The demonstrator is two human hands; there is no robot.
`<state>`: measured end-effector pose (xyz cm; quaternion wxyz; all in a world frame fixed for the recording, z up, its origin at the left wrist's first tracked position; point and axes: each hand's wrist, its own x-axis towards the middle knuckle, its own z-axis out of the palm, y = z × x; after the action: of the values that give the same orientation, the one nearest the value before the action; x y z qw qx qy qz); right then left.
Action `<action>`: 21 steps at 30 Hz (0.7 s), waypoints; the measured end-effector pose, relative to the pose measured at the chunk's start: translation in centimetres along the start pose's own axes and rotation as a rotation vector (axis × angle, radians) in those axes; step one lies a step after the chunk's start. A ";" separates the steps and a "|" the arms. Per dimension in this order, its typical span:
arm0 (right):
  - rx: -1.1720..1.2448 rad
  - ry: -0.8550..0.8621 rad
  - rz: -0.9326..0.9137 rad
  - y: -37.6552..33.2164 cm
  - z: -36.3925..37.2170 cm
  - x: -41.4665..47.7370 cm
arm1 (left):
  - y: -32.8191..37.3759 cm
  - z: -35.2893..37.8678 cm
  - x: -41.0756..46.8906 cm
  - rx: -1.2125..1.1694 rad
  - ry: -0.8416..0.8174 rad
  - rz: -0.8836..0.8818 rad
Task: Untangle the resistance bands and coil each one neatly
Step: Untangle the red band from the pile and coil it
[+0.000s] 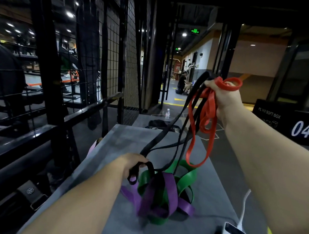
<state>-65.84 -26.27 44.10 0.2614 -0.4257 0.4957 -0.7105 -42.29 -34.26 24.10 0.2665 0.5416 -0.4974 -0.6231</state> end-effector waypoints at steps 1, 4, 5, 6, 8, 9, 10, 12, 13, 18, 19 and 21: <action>-0.019 0.008 -0.005 0.0 -0.2 0.0 | 0.2 -0.1 0.0 -0.006 0.006 -0.003; -0.062 0.015 -0.010 0.4 -0.8 0.0 | 2.0 -0.2 -0.6 -0.055 0.040 0.056; -0.079 0.010 -0.007 0.6 -1.0 0.0 | 2.7 -0.2 -0.8 -0.097 0.035 0.081; -0.087 0.004 -0.004 0.9 -1.1 -0.1 | 3.4 -0.2 -0.9 -0.151 0.024 0.099; -0.078 -0.005 0.013 1.3 -1.2 -0.3 | 4.3 -0.1 -0.9 -0.209 0.012 0.103; -0.067 -0.009 0.024 1.5 -1.3 -0.5 | 4.4 0.0 -0.9 -0.214 -0.001 0.084; -0.058 -0.013 0.033 1.6 -1.3 -0.5 | 4.2 0.2 -0.9 -0.219 -0.021 0.061; -0.047 -0.016 0.032 1.7 -1.4 -0.7 | 3.3 0.8 -0.8 -0.249 -0.046 0.025; -0.050 -0.013 0.030 1.9 -1.4 -0.7 | 2.6 1.1 -0.7 -0.261 -0.045 0.006; -0.095 -0.018 0.021 3.0 -1.4 -0.8 | 1.1 2.2 -0.5 -0.338 -0.073 -0.049; -0.097 -0.022 0.023 3.2 -1.4 -0.9 | 1.5 2.3 -0.6 -0.352 -0.083 -0.044; -0.098 -0.018 0.029 3.5 -1.4 -0.9 | 2.3 2.5 -1.0 -0.363 -0.076 -0.041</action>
<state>-66.71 -26.16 40.36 0.2548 -0.4374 0.5336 -0.6775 -44.85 -33.34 26.38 0.3281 0.4706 -0.3751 -0.7281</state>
